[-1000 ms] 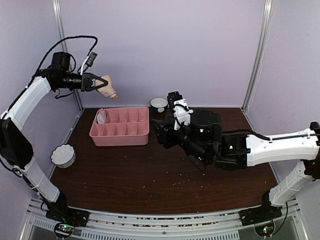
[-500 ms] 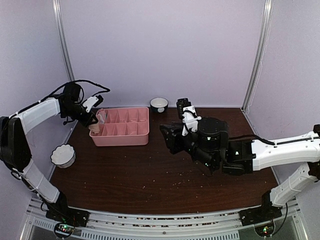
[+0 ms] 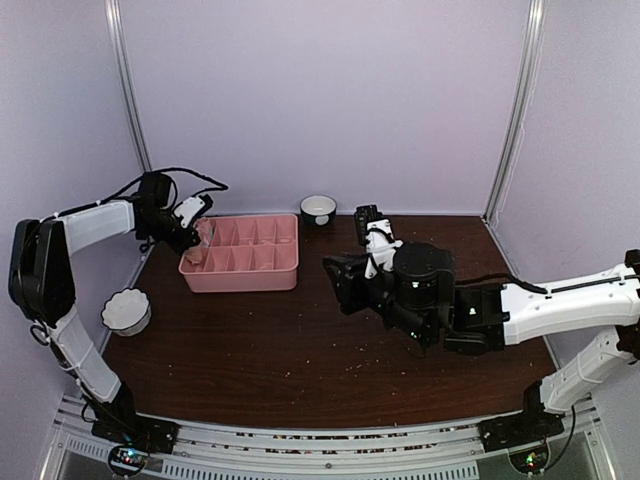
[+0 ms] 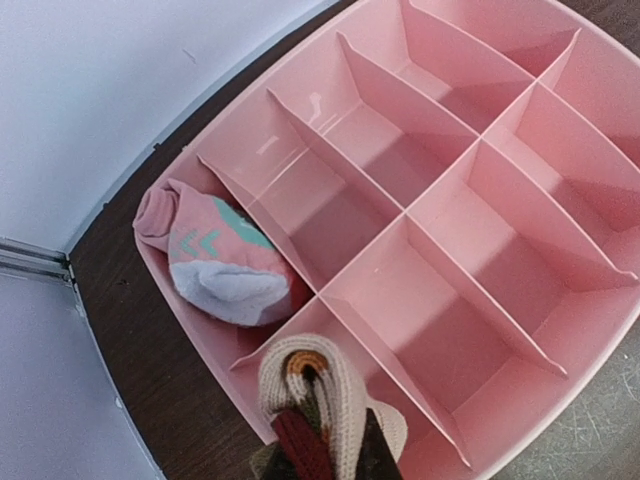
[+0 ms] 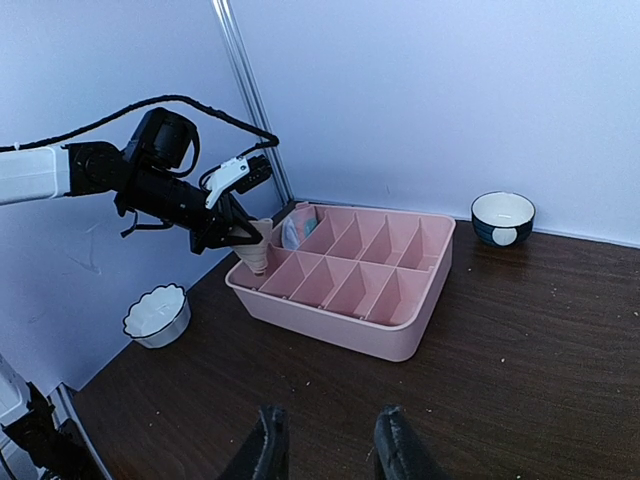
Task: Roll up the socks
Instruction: Place the sock in the storage box.
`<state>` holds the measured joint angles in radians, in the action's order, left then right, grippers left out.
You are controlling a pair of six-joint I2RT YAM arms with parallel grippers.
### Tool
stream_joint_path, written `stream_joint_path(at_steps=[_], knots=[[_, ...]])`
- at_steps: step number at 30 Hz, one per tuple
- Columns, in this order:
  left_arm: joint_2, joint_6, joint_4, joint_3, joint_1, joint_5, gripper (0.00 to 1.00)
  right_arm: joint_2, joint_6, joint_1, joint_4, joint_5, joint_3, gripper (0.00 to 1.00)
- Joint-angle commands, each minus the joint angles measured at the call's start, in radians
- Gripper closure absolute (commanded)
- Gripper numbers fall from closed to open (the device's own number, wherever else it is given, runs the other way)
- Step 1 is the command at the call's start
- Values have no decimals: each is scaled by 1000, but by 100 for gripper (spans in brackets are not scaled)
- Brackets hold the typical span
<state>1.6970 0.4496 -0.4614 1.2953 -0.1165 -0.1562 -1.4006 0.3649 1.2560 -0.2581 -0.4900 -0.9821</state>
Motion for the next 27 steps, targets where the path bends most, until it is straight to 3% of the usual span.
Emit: stream_joint_path(at_steps=[1,10,26,27], knots=[[23,10,74,-2,7,22,100,32,15,-3,-9,2,16,70],[66,-12,116,-50,8,22,100,27,22,-4,-9,7,19,75],[153,-66,61,-1,8,-8,100,24,39,-10,14,14,18,76],[147,-71,62,-1,8,21,94,25,40,-10,15,15,18,76]])
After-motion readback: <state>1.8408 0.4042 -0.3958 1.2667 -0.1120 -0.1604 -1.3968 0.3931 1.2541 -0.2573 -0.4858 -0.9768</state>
